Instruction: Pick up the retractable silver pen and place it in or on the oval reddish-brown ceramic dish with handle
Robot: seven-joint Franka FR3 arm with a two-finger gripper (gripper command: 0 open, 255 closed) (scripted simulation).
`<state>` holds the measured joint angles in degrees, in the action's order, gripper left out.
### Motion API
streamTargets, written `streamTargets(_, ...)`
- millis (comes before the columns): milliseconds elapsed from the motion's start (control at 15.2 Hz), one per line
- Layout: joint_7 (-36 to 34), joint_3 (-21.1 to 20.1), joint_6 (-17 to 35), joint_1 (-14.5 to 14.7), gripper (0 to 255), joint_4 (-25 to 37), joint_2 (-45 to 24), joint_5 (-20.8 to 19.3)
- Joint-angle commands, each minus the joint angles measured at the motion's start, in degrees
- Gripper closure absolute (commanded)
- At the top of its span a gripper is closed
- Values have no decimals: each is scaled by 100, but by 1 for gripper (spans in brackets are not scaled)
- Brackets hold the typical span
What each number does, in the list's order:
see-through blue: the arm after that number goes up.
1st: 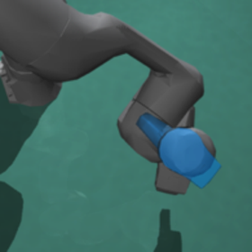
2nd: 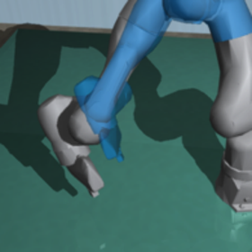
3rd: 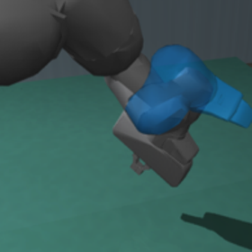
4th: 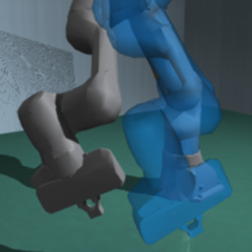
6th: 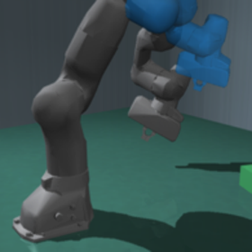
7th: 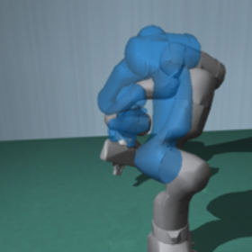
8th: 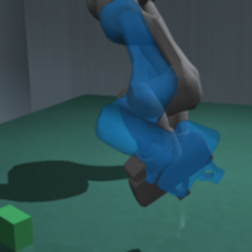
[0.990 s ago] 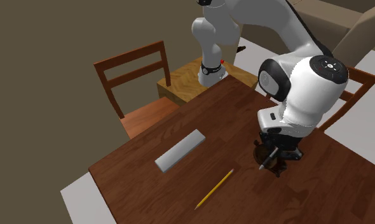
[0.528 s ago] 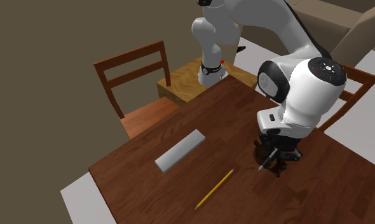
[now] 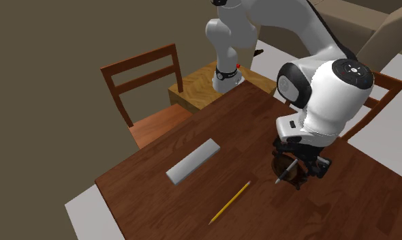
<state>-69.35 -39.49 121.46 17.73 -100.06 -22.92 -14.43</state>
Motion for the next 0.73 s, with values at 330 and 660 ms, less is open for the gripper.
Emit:
streamTargets(330,146,-110,-515,-99,0,286,288,229)
streamTargets(660,146,-110,-515,-99,0,287,288,229)
